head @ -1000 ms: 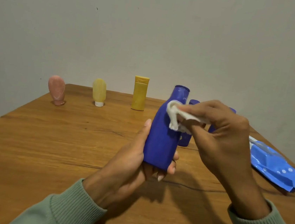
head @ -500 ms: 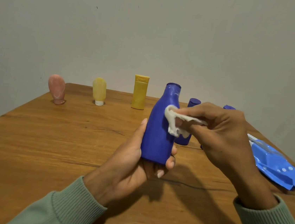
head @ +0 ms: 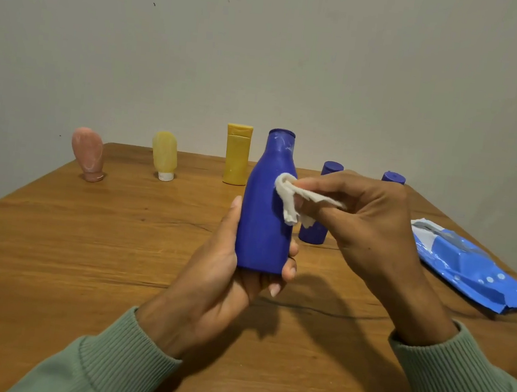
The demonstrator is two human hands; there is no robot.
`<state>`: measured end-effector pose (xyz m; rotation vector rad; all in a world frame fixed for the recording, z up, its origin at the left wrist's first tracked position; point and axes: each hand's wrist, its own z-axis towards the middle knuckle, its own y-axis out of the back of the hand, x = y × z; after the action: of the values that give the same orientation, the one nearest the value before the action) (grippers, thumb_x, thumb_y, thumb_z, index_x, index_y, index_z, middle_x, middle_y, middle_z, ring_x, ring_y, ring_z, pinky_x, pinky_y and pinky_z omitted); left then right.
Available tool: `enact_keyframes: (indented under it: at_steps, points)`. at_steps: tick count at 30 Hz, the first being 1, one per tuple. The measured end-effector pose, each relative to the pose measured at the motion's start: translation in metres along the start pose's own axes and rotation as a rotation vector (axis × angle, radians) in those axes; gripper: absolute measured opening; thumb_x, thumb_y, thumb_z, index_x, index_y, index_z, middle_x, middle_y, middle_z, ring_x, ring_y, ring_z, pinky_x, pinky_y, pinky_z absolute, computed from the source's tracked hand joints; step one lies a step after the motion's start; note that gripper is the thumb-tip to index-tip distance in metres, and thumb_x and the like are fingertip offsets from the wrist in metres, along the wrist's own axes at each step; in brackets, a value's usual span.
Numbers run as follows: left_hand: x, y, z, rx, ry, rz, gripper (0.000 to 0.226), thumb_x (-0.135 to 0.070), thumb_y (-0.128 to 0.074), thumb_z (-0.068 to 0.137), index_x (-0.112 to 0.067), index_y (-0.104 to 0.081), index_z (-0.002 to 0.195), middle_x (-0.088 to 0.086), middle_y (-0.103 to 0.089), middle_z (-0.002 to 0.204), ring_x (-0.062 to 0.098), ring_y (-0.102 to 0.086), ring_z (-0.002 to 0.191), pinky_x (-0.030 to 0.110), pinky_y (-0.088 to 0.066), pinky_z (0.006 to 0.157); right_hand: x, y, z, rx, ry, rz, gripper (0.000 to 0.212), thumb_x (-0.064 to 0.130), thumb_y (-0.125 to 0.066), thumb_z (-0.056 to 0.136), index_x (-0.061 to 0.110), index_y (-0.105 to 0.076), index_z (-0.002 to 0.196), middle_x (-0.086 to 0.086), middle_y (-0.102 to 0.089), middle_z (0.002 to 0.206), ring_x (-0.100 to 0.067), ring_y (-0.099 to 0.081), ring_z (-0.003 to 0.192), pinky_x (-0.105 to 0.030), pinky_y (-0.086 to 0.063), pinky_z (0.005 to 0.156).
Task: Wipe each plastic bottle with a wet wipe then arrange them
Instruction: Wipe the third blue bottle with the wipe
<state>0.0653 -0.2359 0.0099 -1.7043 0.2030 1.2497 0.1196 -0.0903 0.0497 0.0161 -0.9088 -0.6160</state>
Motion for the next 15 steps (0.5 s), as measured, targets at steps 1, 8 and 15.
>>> enact_keyframes:
  at_steps: [1, 8, 15]
  points:
    - [0.0004, 0.0005, -0.0004, -0.004, -0.001, 0.020, 0.062, -0.058, -0.027, 0.098, -0.009, -0.060, 0.114, 0.014, -0.062, 0.080, 0.020, -0.058, 0.061, 0.027, -0.045, 0.049, -0.0001, -0.0006, -0.0003, -0.027, -0.002, 0.002, 0.021, 0.026, -0.066, 0.075, 0.021, -0.069, 0.096, 0.012, -0.069, 0.087, -0.002, -0.065, 0.085, -0.011, -0.049, 0.065]
    - [0.0006, 0.0022, -0.0019, -0.039, -0.041, 0.082, 0.063, -0.059, -0.028, 0.096, -0.010, -0.057, 0.122, 0.015, -0.062, 0.081, 0.021, -0.058, 0.062, 0.028, -0.047, 0.050, -0.0019, -0.0060, -0.0012, -0.117, 0.054, -0.061, 0.019, 0.018, -0.067, 0.083, 0.016, -0.070, 0.101, 0.008, -0.069, 0.091, -0.003, -0.065, 0.087, -0.012, -0.050, 0.068]
    - [0.0005, 0.0043, -0.0023, -0.042, -0.012, 0.208, 0.068, -0.061, -0.027, 0.095, -0.008, -0.055, 0.125, 0.015, -0.063, 0.081, 0.021, -0.058, 0.061, 0.027, -0.045, 0.047, -0.0011, 0.0004, 0.0009, -0.162, 0.066, 0.045, 0.020, 0.012, -0.068, 0.082, 0.010, -0.069, 0.102, 0.002, -0.070, 0.095, -0.008, -0.067, 0.090, -0.016, -0.053, 0.071]
